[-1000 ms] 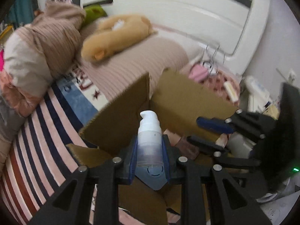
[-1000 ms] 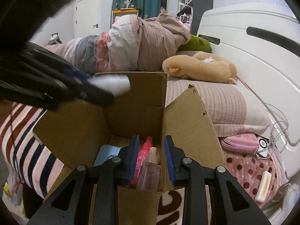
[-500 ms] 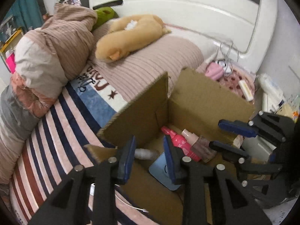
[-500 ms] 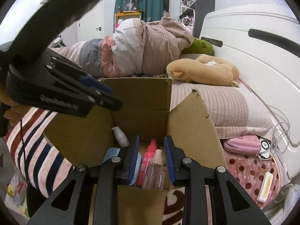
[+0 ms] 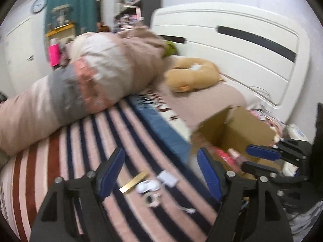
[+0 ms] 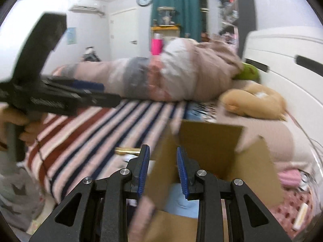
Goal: Organize rigid objects
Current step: 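Grasp the tape roll with the left gripper while the right grasps the white charger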
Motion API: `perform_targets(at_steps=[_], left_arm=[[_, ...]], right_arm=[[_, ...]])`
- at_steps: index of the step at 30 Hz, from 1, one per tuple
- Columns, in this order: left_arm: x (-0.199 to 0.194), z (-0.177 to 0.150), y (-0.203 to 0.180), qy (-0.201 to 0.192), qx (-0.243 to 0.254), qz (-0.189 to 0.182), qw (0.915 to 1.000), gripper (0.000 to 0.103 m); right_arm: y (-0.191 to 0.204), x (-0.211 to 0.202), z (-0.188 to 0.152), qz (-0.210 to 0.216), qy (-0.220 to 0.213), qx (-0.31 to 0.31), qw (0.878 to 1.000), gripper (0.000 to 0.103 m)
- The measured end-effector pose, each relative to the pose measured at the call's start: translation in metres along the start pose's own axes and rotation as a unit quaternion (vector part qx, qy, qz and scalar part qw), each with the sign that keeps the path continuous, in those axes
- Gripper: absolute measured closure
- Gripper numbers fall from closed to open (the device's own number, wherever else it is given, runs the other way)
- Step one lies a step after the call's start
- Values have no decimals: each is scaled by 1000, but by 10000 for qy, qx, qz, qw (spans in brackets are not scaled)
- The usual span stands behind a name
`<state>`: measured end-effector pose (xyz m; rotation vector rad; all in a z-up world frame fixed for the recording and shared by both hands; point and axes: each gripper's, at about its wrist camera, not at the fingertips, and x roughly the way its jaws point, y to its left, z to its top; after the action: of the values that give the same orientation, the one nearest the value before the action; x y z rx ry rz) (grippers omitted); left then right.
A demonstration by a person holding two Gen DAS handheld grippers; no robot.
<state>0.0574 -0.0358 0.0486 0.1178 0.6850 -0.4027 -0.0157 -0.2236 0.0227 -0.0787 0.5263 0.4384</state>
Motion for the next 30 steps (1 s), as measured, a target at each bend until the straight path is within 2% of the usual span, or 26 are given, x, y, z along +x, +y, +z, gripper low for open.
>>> perform_targets(at_steps=[5,8,12,17,21,22,24,26,29,30], left_arm=[[7,-42,53,89,-438,197,9988,28],[23,-67,74,249,-653,198,9974,28],[53,-97,86,529,-934,78,9942,28],[98,-127,84,933,-1181,-376,9879,28],[132,-141,67,1213,-1205,-798,9820,29],[140,-143,61,1264,-1193,-891,9807,30],[152,-145,55,1322,-1203,-998,9788,42],[163,-146,49,1365,-1225,-954,9784,50],[169,-146,43,1350,-1131,-869,9805,65],[168,-146,42,1338,-1112,-861,9810,65]], right_arm=[[53,30,5,578,286,-229,9977,79],[81,60,-4,669,651,-352,9950,79],[91,100,-28,502,1214,-219,9911,78],[75,154,-70,-31,1941,210,9807,77],[64,180,-96,-129,2295,355,9726,78],[62,184,-99,-132,2334,320,9718,78],[62,185,-101,-133,2255,304,9737,82],[58,183,-101,-190,2227,311,9742,96],[55,183,-98,-112,2253,345,9736,98],[56,183,-98,-97,2250,318,9738,98]])
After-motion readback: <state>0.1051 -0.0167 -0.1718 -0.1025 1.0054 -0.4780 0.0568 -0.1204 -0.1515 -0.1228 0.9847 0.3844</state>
